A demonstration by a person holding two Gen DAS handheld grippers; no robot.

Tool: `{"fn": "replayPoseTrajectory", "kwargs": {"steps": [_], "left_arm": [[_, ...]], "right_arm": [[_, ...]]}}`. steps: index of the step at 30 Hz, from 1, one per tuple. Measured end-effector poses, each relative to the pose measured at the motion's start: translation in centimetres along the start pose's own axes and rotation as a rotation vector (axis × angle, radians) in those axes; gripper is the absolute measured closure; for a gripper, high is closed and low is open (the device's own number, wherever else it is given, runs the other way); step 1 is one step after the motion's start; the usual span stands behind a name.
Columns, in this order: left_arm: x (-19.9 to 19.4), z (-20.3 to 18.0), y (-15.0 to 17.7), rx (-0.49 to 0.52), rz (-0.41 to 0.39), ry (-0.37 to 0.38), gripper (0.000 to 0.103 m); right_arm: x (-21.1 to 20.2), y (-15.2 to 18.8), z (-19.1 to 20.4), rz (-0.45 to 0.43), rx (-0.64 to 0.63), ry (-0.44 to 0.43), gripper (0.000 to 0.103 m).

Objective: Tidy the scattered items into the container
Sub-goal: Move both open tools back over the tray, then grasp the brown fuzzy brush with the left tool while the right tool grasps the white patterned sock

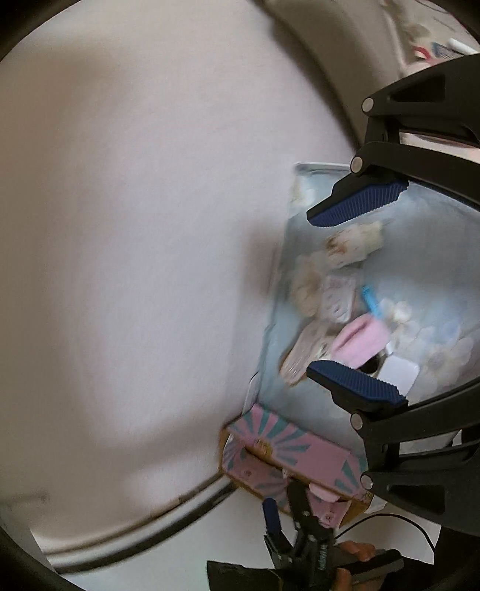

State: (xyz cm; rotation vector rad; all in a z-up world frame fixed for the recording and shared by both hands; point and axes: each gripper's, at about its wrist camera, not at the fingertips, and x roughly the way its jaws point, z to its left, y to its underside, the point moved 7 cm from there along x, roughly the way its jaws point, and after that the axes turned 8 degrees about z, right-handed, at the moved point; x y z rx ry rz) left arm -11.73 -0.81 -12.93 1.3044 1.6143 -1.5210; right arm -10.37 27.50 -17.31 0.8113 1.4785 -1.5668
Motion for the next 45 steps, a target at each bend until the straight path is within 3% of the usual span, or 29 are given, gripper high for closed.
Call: {"fn": "replayPoseTrajectory", "kwargs": {"steps": [6,10,13,17,21,26,29,34,36,37,39,45], "left_arm": [[8.0,-0.5,-2.0,0.003,0.093,0.038,0.002],[13.8,-0.3,-2.3,-0.03,0.166,0.071,0.014],[16.6,0.1,-2.2,-0.068,0.195,0.099,0.016],[18.7,0.5,-1.9,-0.087,0.209,0.1,0.02],[19.9,0.9,-1.7,-0.121,0.215,0.114,0.031],[20.6,1.0,-1.7,-0.15,0.221,0.144,0.035],[20.7,1.0,-1.7,-0.167,0.224,0.184,0.046],[20.5,0.8,-1.8,-0.168,0.217,0.201,0.062],[20.4,0.8,-2.0,-0.182,0.215,0.215,0.066],[20.0,1.3,-2.0,-0.188,0.208,0.218,0.069],[19.8,1.3,-2.2,-0.187,0.196,0.217,0.071],[18.6,0.5,-3.1,-0.175,0.161,0.219,0.077]], "right_arm": [[5.3,3.3,-3.9,0.056,0.044,-0.013,0.032],[9.7,5.2,-6.2,0.092,0.077,-0.033,0.032],[11.6,5.8,-6.8,0.093,0.073,-0.052,0.032],[13.0,6.1,-7.7,0.102,0.05,-0.046,0.032],[14.2,5.9,-7.5,0.111,0.034,-0.068,0.032],[15.6,5.5,-7.3,0.129,0.034,-0.092,0.032],[15.9,5.6,-7.2,0.139,0.024,-0.102,0.032],[16.7,5.9,-6.8,0.153,0.031,-0.176,0.054],[16.6,5.9,-6.7,0.149,0.037,-0.213,0.074],[16.5,5.9,-6.8,0.146,0.04,-0.213,0.078],[16.4,5.9,-7.0,0.148,0.026,-0.176,0.083],[15.0,5.6,-6.8,0.112,0.031,-0.168,0.085]]}}
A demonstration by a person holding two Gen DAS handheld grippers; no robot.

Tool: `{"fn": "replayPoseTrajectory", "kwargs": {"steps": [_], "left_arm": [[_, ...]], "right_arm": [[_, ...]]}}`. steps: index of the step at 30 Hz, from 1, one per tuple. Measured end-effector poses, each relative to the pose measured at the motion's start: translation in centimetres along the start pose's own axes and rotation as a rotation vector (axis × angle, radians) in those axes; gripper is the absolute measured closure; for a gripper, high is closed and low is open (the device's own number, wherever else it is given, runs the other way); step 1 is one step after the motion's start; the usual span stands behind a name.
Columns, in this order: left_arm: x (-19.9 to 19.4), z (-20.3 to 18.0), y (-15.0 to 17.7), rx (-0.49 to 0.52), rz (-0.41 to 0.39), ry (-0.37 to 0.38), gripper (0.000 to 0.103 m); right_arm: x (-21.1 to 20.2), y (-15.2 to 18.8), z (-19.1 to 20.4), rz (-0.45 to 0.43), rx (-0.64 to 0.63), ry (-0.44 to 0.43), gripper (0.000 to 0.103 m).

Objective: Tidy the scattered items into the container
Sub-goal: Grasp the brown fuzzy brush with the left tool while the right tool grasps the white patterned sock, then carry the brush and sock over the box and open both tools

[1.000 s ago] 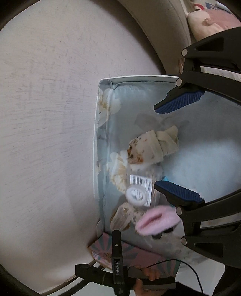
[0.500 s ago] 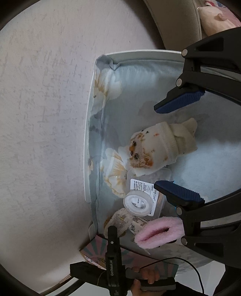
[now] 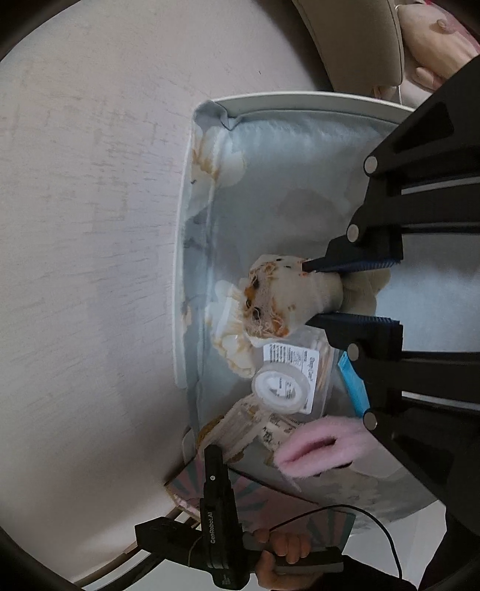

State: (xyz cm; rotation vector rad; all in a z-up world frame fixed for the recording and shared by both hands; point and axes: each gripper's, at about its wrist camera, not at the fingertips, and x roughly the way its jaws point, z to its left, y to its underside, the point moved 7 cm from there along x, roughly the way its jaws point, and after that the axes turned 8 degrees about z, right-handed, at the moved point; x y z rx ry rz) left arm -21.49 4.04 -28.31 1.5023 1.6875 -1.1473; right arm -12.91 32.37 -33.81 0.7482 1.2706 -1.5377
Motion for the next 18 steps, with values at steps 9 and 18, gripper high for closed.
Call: {"fn": "replayPoseTrajectory", "kwargs": {"steps": [9,18], "left_arm": [[-3.5,-2.5,-0.8,0.042,-0.072,0.019,0.079],[-9.6,-4.6,-0.5,0.073,-0.139,-0.004,0.079]], "right_arm": [[-3.1,-1.0,1.5,-0.051,-0.022,0.006,0.085],[-7.8,-3.2,5.2,-0.075,-0.091,0.028,0.085]]}}
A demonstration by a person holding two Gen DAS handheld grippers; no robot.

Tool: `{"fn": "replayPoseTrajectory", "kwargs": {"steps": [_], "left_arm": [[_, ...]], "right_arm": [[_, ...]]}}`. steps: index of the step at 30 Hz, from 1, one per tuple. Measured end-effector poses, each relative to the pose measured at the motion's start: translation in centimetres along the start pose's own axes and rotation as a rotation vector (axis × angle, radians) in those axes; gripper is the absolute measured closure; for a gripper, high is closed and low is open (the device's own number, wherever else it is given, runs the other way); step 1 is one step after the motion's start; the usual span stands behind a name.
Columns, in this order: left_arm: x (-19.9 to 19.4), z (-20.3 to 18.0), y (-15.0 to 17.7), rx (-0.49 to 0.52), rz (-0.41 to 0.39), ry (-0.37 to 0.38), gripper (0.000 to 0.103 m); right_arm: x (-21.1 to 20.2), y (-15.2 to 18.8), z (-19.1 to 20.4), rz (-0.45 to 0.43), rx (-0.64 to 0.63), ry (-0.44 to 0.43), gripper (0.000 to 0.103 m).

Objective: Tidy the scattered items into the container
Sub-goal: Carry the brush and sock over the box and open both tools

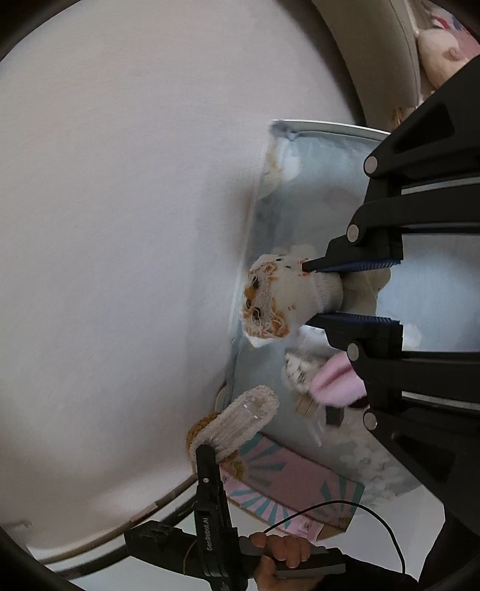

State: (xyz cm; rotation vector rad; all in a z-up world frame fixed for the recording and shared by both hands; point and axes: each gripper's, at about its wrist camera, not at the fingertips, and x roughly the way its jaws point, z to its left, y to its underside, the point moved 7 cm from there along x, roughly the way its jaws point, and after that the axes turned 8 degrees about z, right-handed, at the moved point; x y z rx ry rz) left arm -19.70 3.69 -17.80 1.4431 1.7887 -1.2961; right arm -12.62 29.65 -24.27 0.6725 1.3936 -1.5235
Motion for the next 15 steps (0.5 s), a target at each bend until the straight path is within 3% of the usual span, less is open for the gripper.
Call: {"fn": "replayPoseTrajectory", "kwargs": {"steps": [8,14,15], "left_arm": [[-7.2,0.7,0.6,-0.017,-0.087,-0.03,0.079],[-12.8,3.6,1.9,-0.073,-0.16,-0.07,0.079],[-15.3,5.8,2.2,-0.083,-0.171,-0.075,0.079]], "right_arm": [[-3.3,-4.4,6.4,-0.028,-0.132,-0.022,0.085],[-3.9,-7.4,12.4,-0.031,-0.228,-0.065,0.085],[-3.8,-7.7,13.2,-0.03,-0.241,-0.071,0.085]]}}
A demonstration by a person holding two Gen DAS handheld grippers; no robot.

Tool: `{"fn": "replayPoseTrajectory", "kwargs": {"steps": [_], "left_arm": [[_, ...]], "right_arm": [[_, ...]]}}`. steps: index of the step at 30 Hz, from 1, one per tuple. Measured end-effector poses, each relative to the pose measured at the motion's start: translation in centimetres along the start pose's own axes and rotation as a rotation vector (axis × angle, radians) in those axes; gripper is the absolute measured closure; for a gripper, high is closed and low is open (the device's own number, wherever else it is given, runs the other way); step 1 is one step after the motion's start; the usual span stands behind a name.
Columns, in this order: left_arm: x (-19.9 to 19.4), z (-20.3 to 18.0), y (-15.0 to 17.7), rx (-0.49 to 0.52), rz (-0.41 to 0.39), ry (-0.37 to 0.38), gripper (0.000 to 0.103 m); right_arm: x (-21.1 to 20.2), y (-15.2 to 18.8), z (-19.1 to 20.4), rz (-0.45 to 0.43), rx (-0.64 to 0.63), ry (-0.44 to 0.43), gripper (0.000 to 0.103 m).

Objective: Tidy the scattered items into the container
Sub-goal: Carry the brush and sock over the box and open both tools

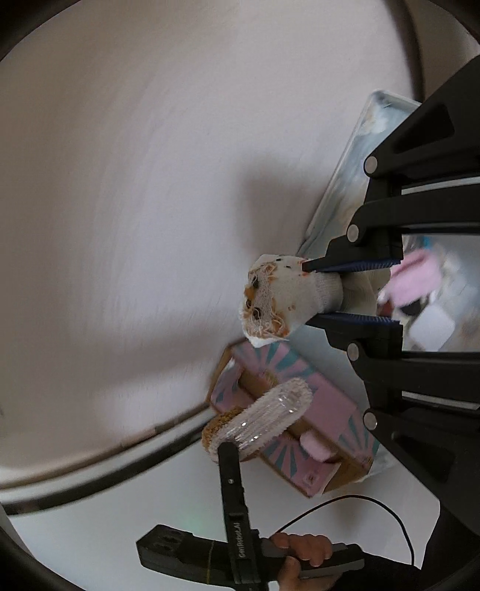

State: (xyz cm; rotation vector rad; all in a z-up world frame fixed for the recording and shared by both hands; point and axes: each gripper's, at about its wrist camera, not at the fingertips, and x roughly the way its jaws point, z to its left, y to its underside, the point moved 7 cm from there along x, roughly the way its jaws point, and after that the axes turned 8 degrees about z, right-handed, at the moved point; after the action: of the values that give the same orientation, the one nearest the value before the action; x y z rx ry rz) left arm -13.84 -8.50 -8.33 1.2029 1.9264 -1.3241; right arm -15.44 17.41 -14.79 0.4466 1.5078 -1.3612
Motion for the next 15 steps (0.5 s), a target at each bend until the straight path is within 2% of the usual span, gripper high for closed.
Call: {"fn": "replayPoseTrajectory", "kwargs": {"steps": [7,15], "left_arm": [[-5.0,5.6,2.4,-0.106,-0.053,-0.063,0.079],[-7.8,11.7,6.3,-0.249,-0.1,-0.115,0.079]], "right_arm": [[2.1,-4.2,6.2,0.014,-0.101,-0.053,0.085],[6.2,-7.2,13.7,0.082,-0.222,-0.103,0.085]]}}
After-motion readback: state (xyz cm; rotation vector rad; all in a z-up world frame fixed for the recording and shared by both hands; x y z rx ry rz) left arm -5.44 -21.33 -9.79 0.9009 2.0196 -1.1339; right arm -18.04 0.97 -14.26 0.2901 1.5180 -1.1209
